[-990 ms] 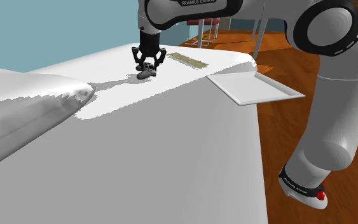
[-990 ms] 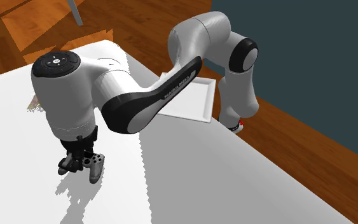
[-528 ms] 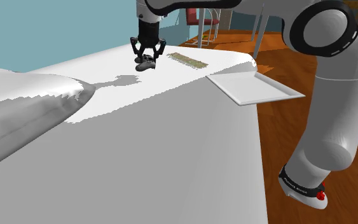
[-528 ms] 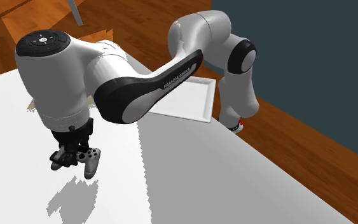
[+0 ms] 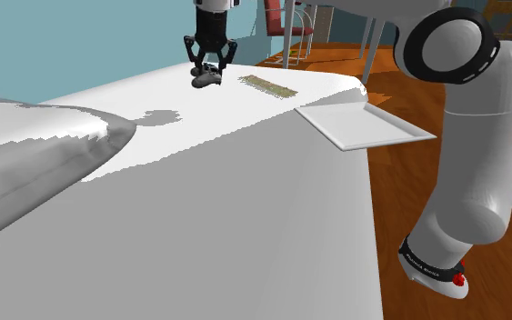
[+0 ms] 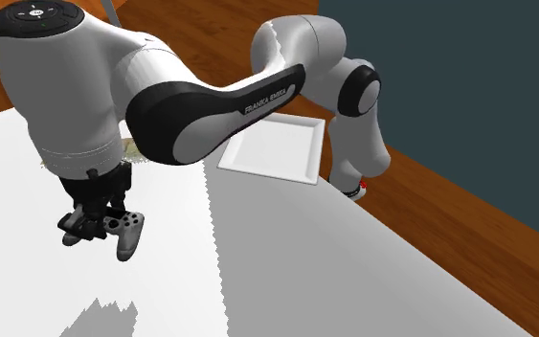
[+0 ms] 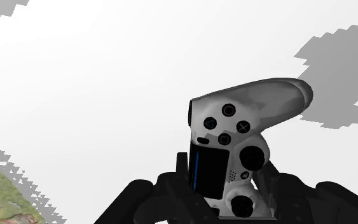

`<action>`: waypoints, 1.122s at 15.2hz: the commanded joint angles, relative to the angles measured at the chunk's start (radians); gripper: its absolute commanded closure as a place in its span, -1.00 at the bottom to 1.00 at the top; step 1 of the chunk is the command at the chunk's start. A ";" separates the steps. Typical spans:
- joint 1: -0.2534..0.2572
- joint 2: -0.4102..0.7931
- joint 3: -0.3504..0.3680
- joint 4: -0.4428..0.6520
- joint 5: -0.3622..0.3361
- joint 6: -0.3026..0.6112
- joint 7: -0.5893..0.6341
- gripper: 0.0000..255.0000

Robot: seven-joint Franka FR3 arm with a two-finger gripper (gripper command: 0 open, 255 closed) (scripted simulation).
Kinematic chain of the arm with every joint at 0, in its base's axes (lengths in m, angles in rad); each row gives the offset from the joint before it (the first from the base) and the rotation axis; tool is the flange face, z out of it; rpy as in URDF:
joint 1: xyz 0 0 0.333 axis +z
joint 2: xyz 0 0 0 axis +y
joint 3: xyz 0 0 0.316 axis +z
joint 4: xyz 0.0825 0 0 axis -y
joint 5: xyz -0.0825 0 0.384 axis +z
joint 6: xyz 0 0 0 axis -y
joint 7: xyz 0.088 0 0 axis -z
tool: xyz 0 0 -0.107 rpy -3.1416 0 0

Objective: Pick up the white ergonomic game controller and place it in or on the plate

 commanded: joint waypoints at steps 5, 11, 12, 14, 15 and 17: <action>-0.071 -0.210 -0.005 -0.262 0.079 0.068 -0.041 1.00; -0.118 -0.483 -0.051 -0.573 0.179 0.128 -0.127 1.00; -0.120 -0.524 -0.062 -0.616 0.192 0.132 -0.141 1.00; -0.123 -0.605 -0.084 -0.696 0.213 0.135 -0.171 1.00; -0.123 -0.644 -0.096 -0.733 0.222 0.135 -0.185 1.00; -0.123 -0.721 -0.119 -0.803 0.237 0.129 -0.213 1.00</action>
